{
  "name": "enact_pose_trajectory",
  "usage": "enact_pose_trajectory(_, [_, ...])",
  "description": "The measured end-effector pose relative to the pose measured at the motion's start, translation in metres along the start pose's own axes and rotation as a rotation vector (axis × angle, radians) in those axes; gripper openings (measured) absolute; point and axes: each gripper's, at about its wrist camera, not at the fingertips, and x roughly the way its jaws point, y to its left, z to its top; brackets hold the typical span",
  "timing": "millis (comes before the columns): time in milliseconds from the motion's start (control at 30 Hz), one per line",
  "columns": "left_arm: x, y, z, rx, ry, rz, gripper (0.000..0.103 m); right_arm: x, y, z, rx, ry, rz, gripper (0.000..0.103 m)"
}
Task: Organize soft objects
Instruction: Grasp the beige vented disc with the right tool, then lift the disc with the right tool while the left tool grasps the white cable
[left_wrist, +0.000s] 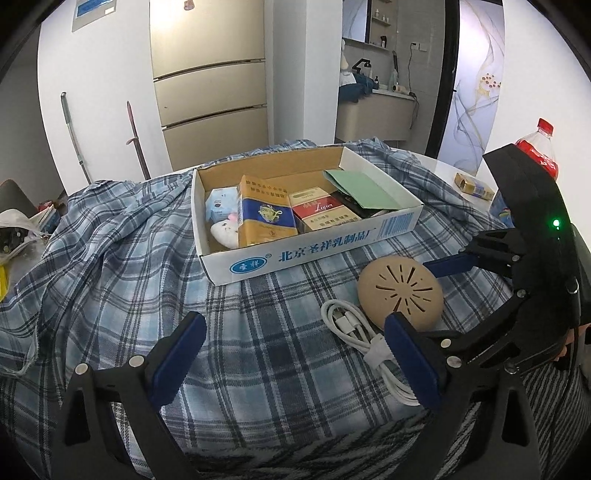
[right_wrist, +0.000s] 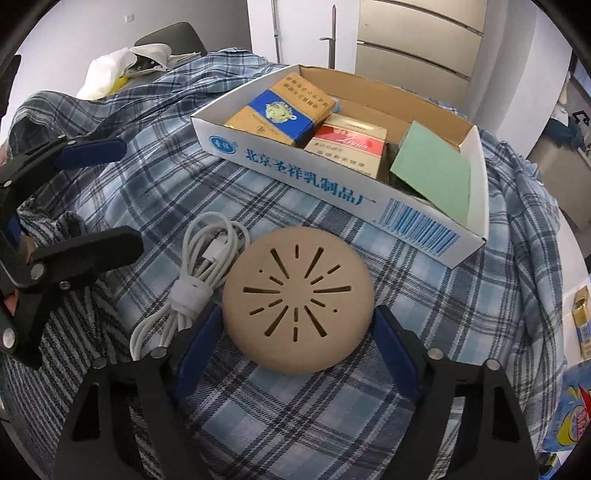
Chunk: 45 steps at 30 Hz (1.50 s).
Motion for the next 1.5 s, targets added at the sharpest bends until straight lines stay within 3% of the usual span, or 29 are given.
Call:
enact_pose_trajectory(433, [0.000,0.000,0.000,-0.002,-0.002,0.000,0.099,0.000,0.000,-0.001,-0.011,0.011,-0.010,0.081])
enact_pose_trajectory(667, [0.001,-0.001,-0.001,0.006,0.009,-0.018,0.099,-0.011,0.002,-0.002,-0.024,-0.052,-0.036,0.071])
enact_pose_trajectory(867, [0.011,-0.002,-0.002,0.011,0.076,-0.088,0.079,-0.032,0.001,-0.003,-0.017,-0.117,-0.130,0.071])
enact_pose_trajectory(1000, [0.028,-0.008,-0.005,0.027,0.185,-0.184,0.049,-0.055,-0.006,-0.011,0.021,-0.164,-0.182,0.071])
enact_pose_trajectory(1133, [0.029,-0.008,-0.004,0.007,0.225,-0.267,0.048,-0.062,-0.012,-0.027,0.075,-0.184,-0.168,0.071])
enact_pose_trajectory(1267, [0.036,-0.015,-0.005,-0.010,0.323,-0.338,0.048,-0.056,-0.026,-0.031,0.146,-0.181,-0.090,0.071])
enact_pose_trajectory(1500, [0.039,-0.036,0.004,-0.011,0.352,-0.315,0.048,-0.053,-0.035,-0.035,0.194,-0.177,-0.035,0.071])
